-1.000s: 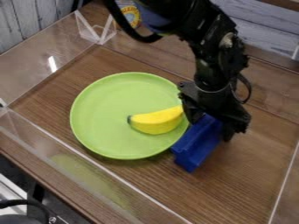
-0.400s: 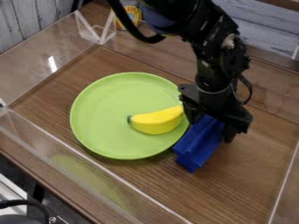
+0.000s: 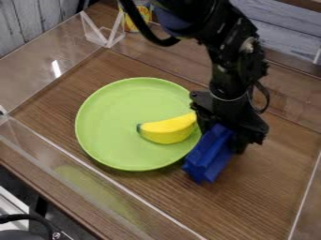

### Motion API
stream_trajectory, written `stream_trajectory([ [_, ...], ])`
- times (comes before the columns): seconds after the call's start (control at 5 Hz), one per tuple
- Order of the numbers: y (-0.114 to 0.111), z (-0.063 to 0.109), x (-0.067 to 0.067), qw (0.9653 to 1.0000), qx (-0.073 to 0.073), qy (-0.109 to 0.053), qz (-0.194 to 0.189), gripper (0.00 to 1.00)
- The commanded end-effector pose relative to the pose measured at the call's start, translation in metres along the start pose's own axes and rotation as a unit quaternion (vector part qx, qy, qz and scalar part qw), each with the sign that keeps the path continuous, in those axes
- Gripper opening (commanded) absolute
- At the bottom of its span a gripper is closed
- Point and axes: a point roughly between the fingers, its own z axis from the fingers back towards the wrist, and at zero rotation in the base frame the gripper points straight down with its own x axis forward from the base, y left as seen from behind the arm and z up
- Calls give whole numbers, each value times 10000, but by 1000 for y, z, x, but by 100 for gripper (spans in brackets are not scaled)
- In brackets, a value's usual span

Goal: Put the blue object in the green plate

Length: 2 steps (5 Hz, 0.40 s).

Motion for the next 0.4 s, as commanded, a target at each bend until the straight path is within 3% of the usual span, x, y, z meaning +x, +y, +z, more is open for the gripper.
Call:
stream_trajectory([
  [0.0,3,10,12,9998,4,-190,66,0],
  [0.2,4,10,13,9998,-16,-174,119,100],
])
